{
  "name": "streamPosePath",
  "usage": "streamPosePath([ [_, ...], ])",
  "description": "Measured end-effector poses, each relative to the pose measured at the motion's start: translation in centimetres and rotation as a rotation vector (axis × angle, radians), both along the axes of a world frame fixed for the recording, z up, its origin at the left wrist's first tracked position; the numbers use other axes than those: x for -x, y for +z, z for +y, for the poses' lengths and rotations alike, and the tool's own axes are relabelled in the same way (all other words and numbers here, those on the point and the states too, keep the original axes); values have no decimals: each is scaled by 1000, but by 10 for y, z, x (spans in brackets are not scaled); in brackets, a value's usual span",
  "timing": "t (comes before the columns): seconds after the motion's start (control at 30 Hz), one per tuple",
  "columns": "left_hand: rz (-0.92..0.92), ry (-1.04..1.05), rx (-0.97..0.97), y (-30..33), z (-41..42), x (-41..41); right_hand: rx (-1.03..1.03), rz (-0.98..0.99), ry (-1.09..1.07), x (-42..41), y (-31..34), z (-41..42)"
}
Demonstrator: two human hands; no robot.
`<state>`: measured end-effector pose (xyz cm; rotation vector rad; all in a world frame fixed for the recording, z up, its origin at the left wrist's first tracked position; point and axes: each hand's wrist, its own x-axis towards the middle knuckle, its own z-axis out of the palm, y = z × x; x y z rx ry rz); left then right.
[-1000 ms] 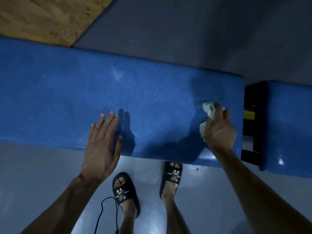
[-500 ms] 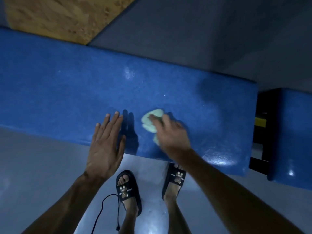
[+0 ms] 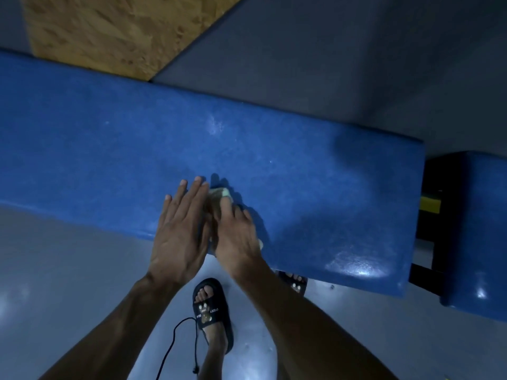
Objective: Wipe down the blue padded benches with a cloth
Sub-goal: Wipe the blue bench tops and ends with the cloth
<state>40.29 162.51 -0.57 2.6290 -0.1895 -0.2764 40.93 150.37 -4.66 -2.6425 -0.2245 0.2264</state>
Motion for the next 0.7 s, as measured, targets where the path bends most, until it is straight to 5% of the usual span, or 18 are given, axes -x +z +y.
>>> streamPosePath([
  [0.2,8,-25,-27,1,-24,-5,197,-234,245,5,-11,-114],
  [0.5,14,-114,5,-4,-89,-20,389,22,-272,39,16,-333],
  [0.7,4,-124,-6,-12,-114,-22,83,167,-681,69,18,-342],
])
